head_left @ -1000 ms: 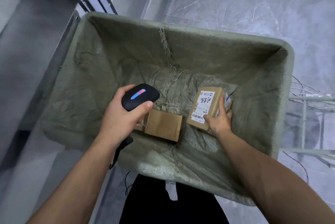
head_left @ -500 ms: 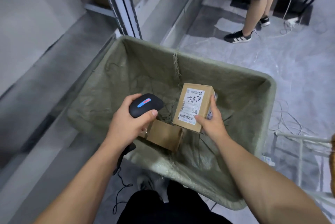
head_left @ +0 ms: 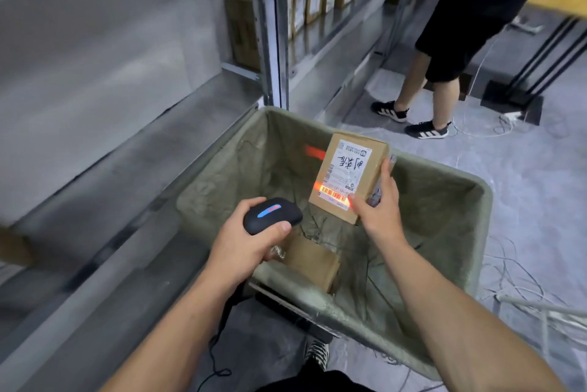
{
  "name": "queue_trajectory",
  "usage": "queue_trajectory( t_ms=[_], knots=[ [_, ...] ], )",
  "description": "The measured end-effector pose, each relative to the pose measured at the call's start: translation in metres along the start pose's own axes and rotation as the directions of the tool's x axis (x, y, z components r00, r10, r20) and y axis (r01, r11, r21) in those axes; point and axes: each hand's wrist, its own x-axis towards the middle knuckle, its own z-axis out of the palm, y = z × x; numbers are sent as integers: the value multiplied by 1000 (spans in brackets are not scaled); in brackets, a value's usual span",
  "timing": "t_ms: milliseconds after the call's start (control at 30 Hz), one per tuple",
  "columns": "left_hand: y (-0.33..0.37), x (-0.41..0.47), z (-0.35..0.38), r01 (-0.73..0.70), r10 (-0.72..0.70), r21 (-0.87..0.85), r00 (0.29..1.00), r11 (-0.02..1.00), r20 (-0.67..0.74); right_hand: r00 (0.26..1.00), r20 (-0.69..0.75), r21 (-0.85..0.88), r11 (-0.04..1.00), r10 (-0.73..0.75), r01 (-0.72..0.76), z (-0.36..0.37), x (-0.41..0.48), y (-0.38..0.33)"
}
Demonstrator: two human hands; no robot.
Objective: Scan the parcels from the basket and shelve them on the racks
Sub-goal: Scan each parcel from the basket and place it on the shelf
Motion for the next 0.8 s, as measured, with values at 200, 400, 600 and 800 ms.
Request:
queue_trajectory(
  t_ms=[200,400,600,800],
  knots=[
    [-3,-33,-34,-55,55,-30,998,998,-1,996,-36,1,996,-86,86,12,-30,-28],
    [-10,-67,-69,-69,67,-56,997,996,-30,989,-43,-48,989,-145,143,35,-63,-44],
    [-18,-98,-105,-100,93,-63,991,993,-95,980,1,-43,979,-197,197,61,-91,-65],
    [-20,-120,-139,-133,118,-63,973,989,-199,968,77,-38,969,-240,244,91,-107,-88]
  ],
)
